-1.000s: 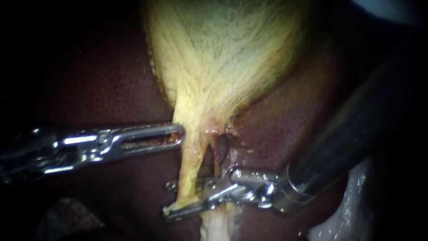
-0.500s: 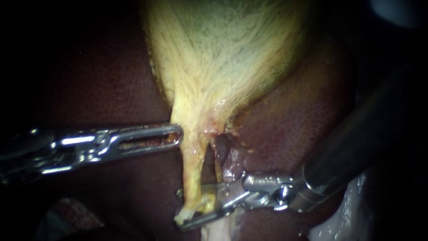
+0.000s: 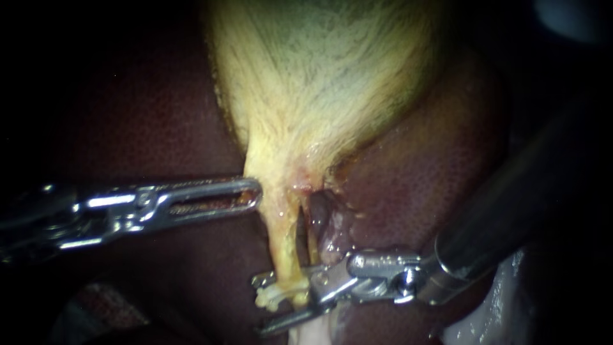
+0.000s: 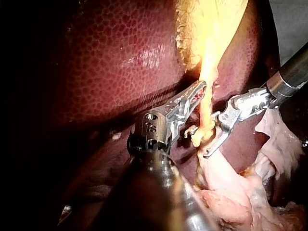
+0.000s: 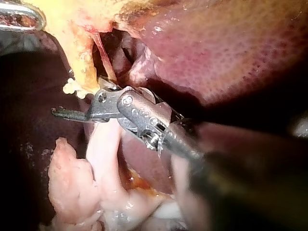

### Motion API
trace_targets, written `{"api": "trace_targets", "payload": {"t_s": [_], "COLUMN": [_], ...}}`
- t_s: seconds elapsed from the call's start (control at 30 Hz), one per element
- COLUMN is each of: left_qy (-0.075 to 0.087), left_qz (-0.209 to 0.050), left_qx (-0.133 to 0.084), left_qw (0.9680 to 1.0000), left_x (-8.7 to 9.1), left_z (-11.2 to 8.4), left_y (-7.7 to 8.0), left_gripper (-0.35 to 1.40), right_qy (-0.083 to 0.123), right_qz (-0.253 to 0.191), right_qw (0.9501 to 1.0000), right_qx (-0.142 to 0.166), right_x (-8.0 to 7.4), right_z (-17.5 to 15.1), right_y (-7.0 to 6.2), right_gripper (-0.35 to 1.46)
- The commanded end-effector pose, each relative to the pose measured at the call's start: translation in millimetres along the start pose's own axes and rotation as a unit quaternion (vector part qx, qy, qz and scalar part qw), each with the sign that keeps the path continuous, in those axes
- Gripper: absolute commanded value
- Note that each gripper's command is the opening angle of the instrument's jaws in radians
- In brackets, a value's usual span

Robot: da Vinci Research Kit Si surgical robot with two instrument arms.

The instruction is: Going back second clip left tube

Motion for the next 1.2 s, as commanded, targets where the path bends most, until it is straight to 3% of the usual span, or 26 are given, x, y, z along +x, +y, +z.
{"api": "trace_targets", "payload": {"t_s": [0.03,0.27,0.43,0.83,1.2], "left_qy": [0.0,0.0,0.0,0.0,0.0], "left_qz": [0.0,0.0,0.0,0.001,0.001], "left_qx": [0.0,0.0,0.0,0.0,0.0], "left_qw": [1.0,1.0,1.0,1.0,1.0], "left_x": [0.0,0.1,0.1,0.2,0.5], "left_z": [0.0,0.0,0.0,-0.1,0.0], "left_y": [0.0,0.0,0.0,0.0,0.0], "left_gripper": [-0.35,-0.35,-0.35,-0.35,-0.35], "right_qy": [0.001,0.013,0.019,0.021,0.026], "right_qz": [0.0,0.004,0.002,-0.008,-0.023], "right_qw": [1.0,0.999,0.9982,0.9976,0.9955], "right_qx": [-0.004,-0.043,-0.056,-0.066,-0.089], "right_x": [-0.1,0.2,0.8,0.5,3.2], "right_z": [-0.1,-2.0,-4.0,-7.6,-13.1], "right_y": [0.2,1.7,1.8,-0.1,-2.7], "right_gripper": [0.6,0.6,0.6,0.6,0.6]}}
